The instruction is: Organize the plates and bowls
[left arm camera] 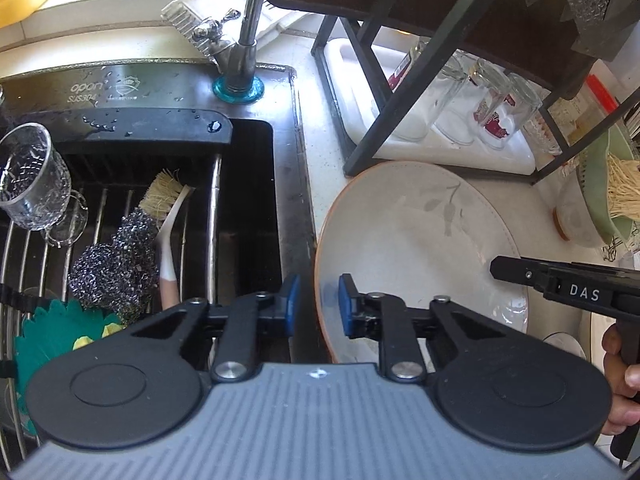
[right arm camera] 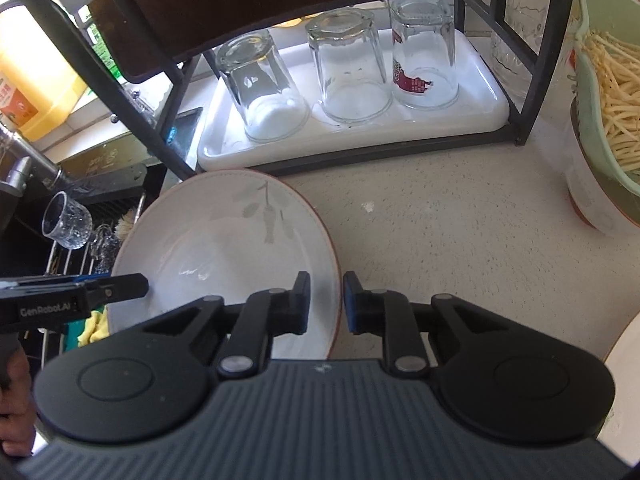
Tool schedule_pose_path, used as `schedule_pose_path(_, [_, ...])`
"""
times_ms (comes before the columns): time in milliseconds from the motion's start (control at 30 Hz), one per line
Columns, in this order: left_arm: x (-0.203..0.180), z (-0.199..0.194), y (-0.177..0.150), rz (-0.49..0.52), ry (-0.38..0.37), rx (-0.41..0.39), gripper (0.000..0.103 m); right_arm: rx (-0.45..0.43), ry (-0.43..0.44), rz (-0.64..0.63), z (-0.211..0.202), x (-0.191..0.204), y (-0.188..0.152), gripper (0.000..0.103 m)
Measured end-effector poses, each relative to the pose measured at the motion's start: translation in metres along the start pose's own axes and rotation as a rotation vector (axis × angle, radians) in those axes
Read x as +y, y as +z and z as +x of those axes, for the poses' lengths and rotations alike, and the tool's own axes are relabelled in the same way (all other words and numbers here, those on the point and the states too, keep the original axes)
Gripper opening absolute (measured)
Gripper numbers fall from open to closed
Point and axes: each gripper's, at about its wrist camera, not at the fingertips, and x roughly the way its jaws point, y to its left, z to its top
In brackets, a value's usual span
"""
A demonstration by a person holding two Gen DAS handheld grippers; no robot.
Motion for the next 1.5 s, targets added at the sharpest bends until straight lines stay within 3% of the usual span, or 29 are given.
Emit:
schedule_pose_path(100, [0.001,0.003,0.002,-0.016,-0.029,0.005,0.015,0.014,0.022,0.008,0.006,-0.002,0.002,0.02])
schedule_pose_path(300, [0.005,0.006,0.008,-0.043,-0.059,0.01,0.013,0.017,0.054,0.017,0.006,-0.004,0.006,0.021])
schedule_pose_path(533, [-0.004,-0.004,0.005,0.011,-0.034,0.013,0.012,0.017,0.093,0.015,-0.008,-0.011,0.006,0.021])
schedule_pose_path(800, [-0.017,-0.031,0.002,0.024,-0.077,-0.03,0.01,-0.014,0.095,0.021,-0.037,-0.016,-0.004,0.021])
schedule_pose_path(833, [-0.019,-0.037,0.002,0.021,-0.115,-0.045,0.008,-0.028,0.129,0.034,-0.042,-0.017,-0.006,0.008])
schedule_pose_path(900, [-0.03,-0.044,0.005,0.038,-0.116,-0.054,0.009,-0.043,0.205,0.065,-0.051,-0.016,-0.008,0.005])
schedule_pose_path(967, [-0.039,-0.041,0.005,0.07,-0.066,-0.057,0.008,-0.067,0.105,-0.037,-0.055,0.002,-0.011,0.006])
schedule_pose_path(1133, [-0.022,-0.014,-0.003,0.038,-0.026,-0.017,0.008,-0.058,0.116,0.003,-0.041,0.0,-0.018,0.006])
schedule_pose_path(1233, [-0.008,-0.006,-0.006,-0.024,-0.053,0.015,0.008,-0.068,0.118,0.005,-0.045,-0.006,-0.018,0.006])
schedule_pose_path(1500, [-0.012,-0.002,-0.002,-0.028,-0.053,0.01,0.008,-0.074,0.064,0.05,-0.039,-0.03,-0.005,0.009])
